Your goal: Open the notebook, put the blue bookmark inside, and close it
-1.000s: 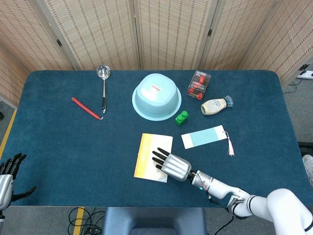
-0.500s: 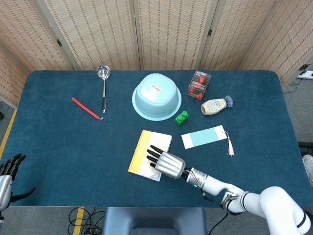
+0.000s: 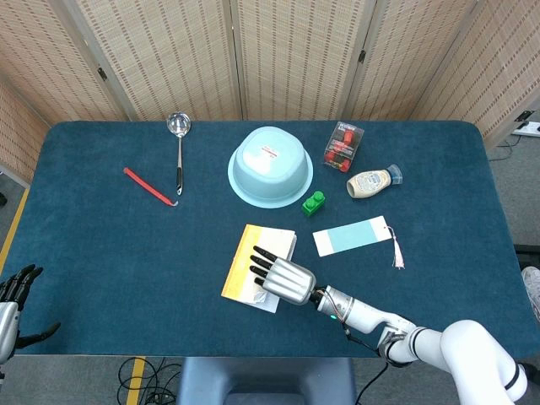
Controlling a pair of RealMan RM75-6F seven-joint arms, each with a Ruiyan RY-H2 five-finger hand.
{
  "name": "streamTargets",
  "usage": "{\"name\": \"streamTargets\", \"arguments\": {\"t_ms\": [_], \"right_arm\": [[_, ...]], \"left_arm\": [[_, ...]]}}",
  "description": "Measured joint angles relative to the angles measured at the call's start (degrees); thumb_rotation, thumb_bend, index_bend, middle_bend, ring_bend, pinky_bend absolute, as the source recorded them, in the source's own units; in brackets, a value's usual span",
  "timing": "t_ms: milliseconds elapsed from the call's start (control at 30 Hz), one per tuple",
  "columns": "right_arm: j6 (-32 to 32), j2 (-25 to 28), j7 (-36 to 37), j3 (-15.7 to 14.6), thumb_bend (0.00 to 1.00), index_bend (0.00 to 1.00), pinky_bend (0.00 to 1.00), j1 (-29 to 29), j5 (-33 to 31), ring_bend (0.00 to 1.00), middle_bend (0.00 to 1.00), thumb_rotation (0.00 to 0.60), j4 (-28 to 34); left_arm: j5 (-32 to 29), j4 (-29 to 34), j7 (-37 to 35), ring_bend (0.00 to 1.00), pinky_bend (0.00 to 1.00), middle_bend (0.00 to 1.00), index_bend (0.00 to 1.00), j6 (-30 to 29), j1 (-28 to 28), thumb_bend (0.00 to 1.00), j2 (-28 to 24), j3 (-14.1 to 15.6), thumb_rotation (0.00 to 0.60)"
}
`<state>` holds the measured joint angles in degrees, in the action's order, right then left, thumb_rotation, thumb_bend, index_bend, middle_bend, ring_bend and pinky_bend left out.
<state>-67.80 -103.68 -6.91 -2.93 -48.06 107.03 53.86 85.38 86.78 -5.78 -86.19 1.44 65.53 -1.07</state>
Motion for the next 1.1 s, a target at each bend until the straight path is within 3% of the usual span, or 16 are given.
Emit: {"name": "streamTargets", "arguments": {"t_ms": [333,833,967,1100], "right_arm": [[-4.32,5.53,-0.85,-1.89,0.41,0.71,0.14,3.71,-0.2,0.21,0.37,0.6,3.82],[-8.5,20.65,-11.14,-4.69,0.42,0.75,0.14,9.72,0.48,0.21,0.4,0.6,20.5],[-8.45,23.88,-13.98,-4.93,0.42,0.76,0.14,10.1,2.15,0.21,0.4,0.6,24.6],[-8.4,24.07,-14.24,-4.48,0.42,0.76,0.14,8.49,5.91,0.21,0.4,0.6,24.96]], "left_arm": [[0.35,0.36,0.08,0.13,0.18,0.1,0.13,-0.06,0.33,0.16,0.08,-0.28,0.6],[1.07,1.51,1.32,0.13,0.18,0.1,0.13,0.36,0.77,0.16,0.55,0.11,0.6],[1.23,1.62,1.44,0.13,0.18,0.1,0.13,0.39,0.76,0.16,0.71,0.27,0.6],[1.41,1.76,1.36,0.13,0.18,0.1,0.13,0.39,0.68,0.16,0.75,0.52,0.6]]}}
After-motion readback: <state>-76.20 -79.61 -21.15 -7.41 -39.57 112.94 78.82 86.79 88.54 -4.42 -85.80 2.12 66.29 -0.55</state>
